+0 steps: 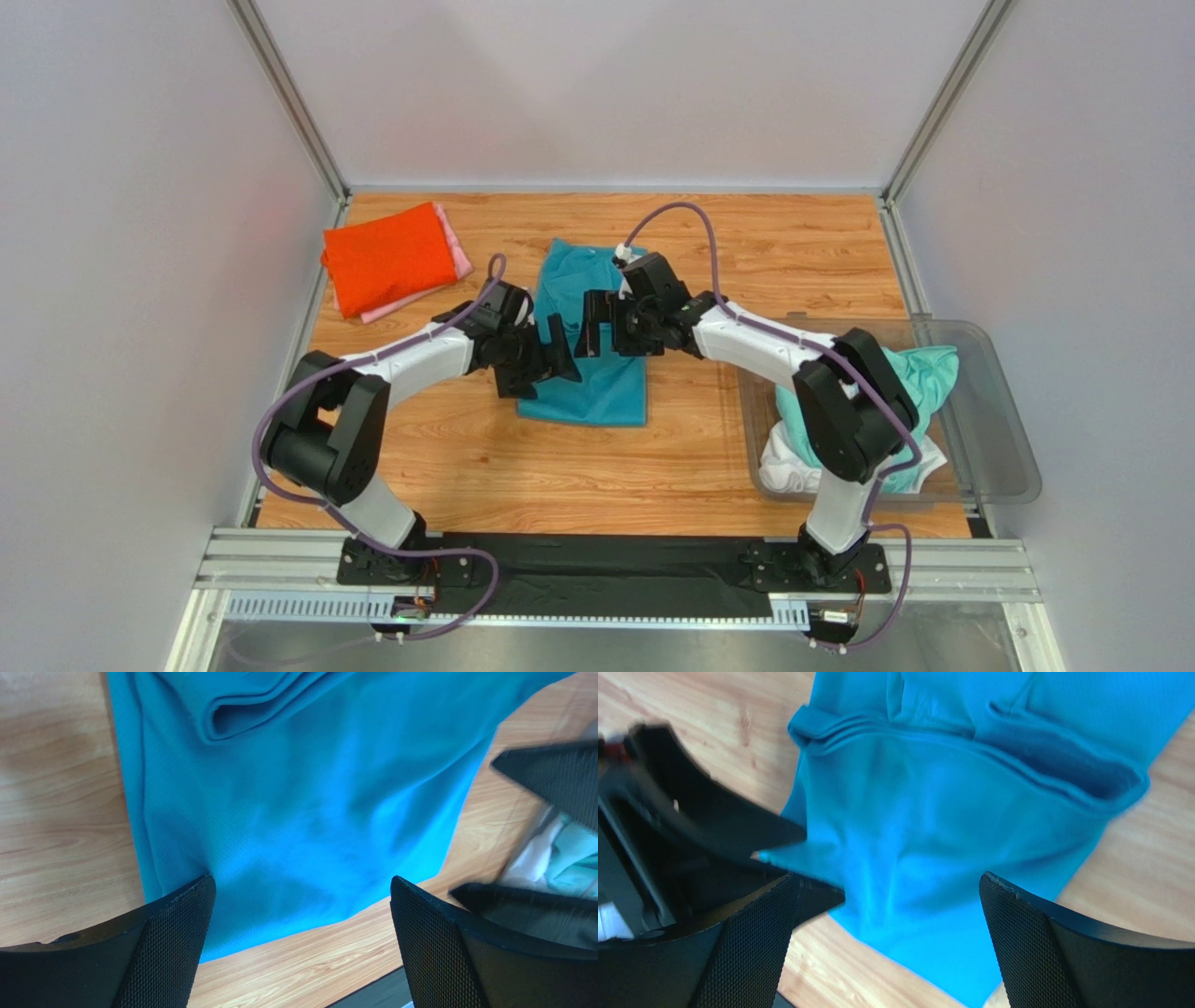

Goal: Fold and stack the t-shirts
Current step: Fold the tshirt

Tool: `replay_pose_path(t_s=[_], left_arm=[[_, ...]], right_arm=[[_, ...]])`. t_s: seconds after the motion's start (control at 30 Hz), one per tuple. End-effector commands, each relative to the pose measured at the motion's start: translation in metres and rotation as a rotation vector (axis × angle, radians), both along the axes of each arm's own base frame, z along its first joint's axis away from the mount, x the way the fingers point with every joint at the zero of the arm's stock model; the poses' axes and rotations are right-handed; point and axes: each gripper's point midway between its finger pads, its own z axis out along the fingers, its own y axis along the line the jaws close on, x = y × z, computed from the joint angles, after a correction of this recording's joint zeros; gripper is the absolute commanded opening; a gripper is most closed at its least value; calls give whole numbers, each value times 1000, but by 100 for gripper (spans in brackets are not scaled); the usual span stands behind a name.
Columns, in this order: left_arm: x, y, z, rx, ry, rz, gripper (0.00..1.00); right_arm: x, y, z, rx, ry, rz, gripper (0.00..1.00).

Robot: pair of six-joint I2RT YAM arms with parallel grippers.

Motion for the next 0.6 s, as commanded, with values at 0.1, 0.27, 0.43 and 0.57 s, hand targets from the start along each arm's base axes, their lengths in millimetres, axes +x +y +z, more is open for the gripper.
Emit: replay_pose_path(t_s=[0.1, 0.27, 0.43, 0.57], left_arm=[[-13, 12, -21, 42, 26, 19, 100], [-22, 19, -33, 76, 48, 27, 100], [-38, 23, -40, 60, 69, 31, 100], [-60, 24, -41, 62, 76, 19, 100]], right_arm=[[47, 9, -11, 9, -27, -38, 100], [69, 3, -31, -10, -5, -74, 100], [58, 0, -45, -20, 41, -67, 100], [35, -2, -36, -22, 25, -49, 100]])
